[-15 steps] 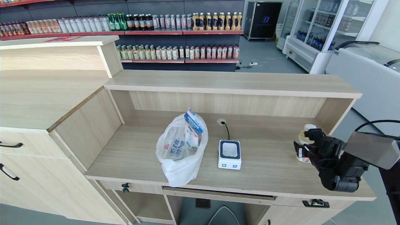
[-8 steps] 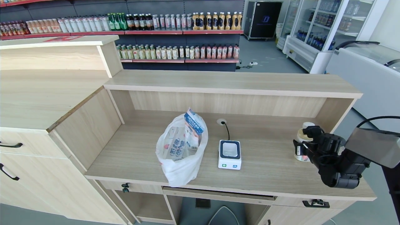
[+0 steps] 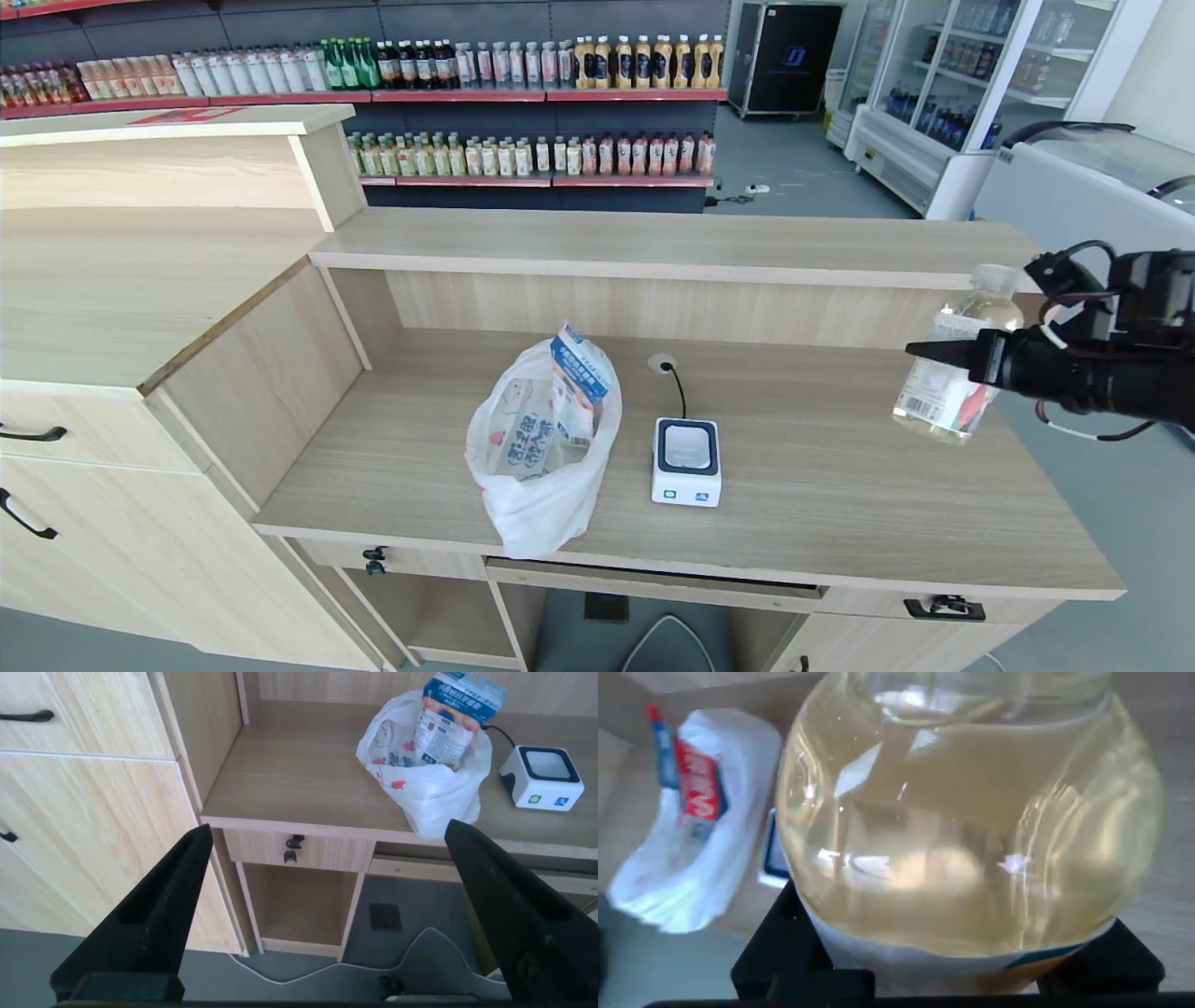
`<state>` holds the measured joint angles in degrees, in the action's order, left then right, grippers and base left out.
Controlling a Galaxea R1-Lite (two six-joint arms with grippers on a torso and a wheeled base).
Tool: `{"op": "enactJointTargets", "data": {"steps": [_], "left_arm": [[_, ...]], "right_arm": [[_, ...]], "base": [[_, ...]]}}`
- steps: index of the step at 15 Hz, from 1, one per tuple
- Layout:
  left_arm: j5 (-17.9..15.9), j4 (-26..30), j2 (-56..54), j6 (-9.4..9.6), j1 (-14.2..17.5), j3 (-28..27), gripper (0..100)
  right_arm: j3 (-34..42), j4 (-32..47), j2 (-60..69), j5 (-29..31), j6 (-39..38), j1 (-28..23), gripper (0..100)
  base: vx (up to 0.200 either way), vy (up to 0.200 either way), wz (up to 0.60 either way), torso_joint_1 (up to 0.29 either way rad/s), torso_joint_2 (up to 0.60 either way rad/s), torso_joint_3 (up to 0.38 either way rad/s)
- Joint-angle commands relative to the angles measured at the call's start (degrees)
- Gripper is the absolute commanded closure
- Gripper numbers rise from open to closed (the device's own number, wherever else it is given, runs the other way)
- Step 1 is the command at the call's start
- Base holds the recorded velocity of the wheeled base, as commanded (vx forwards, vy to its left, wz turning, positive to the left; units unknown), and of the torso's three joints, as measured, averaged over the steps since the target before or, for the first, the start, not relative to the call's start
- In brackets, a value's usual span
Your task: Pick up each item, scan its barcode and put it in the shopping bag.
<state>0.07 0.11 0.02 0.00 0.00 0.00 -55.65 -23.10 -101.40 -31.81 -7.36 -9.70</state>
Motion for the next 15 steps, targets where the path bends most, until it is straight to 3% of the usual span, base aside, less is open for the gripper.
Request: {"op": "enactJointTargets", "data": {"steps": [1,3,4,10,15], "left_arm": [[0.01,-0.02,-0.02,0.00,0.00,0.00,0],[0.01,-0.02,-0.02,0.00,0.00,0.00,0],[0.01,-0.02,-0.02,0.00,0.00,0.00,0],[0.01,-0.02,-0.02,0.00,0.00,0.00,0],[0.01,-0.02,-0.02,0.00,0.00,0.00,0]], "right_arm": [[-1.22,15.45,21.68,-21.28,-5.12,-1.11,100],[-0.69,18.97,25.90,-31.48,-8.28,0.65,100],[-0.34,20.82,27.75,-32.97,-8.46,2.15,100],[1.25,21.96,29.59,-33.94,-7.31,10.14,100],[5.99,22.22,28.63,-32.97,5.52,12.52,100]], "base": [[0.000,0.000,0.00,0.000,0.00,0.000],[0.000,0.000,0.00,0.000,0.00,0.000],[0.000,0.000,0.00,0.000,0.00,0.000],[0.000,0.000,0.00,0.000,0.00,0.000],[0.000,0.000,0.00,0.000,0.00,0.000]]}}
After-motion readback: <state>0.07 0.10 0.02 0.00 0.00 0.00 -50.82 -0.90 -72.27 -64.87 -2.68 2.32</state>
